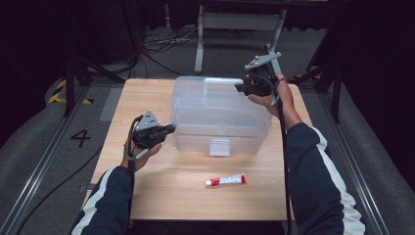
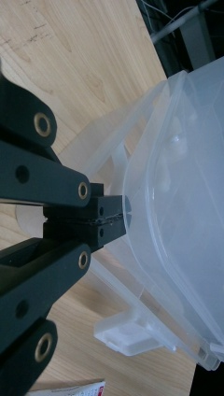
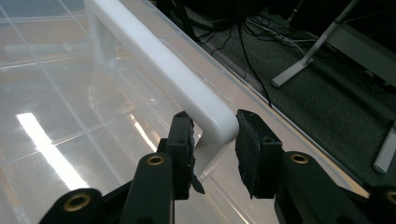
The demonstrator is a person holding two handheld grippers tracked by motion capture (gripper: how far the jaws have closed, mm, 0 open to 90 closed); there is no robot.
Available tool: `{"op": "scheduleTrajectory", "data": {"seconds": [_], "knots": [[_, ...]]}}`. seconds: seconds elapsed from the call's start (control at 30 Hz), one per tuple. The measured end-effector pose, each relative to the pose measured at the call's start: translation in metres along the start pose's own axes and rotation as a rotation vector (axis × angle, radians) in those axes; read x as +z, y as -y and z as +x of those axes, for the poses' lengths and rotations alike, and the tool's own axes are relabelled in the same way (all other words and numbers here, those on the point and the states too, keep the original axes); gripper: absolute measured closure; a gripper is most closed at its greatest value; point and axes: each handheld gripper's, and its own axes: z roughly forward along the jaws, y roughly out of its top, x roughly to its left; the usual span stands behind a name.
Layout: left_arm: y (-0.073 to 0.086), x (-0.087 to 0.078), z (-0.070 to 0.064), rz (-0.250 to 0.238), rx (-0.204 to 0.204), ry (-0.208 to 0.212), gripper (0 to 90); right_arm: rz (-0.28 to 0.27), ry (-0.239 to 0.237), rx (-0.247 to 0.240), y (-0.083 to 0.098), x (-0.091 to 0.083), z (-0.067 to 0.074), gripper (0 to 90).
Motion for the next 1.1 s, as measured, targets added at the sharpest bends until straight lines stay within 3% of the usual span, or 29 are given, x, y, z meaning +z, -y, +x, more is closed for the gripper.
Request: {"op": "scheduleTrajectory", "data": {"seconds": [0.07,0.33,0.43,0.53,0.83,1.1], "knots": [[0.0,0.0,0.0,0.003,0.003,0.0,89.9,-0.015,-0.014,0.016,0.002,-0.007,-0.001,67.4],[0.0,-0.001,0.002,0.007,0.012,0.005,89.9,-0.067,0.017,0.012,0.012,-0.034,-0.006,65.1],[0.0,-0.001,0.002,0.011,0.014,0.004,89.9,-0.087,0.039,-0.025,0.018,-0.043,-0.006,64.4],[-0.001,-0.002,0.002,0.012,0.018,0.0,89.9,-0.126,0.05,-0.028,0.028,-0.056,-0.006,62.6],[-0.004,-0.004,0.002,0.007,0.026,-0.007,89.9,-0.19,0.091,0.003,0.077,-0.089,-0.019,56.9],[-0.007,-0.003,0.003,0.009,0.025,-0.012,89.9,-0.179,0.106,0.031,0.115,-0.093,-0.025,53.5]]}}
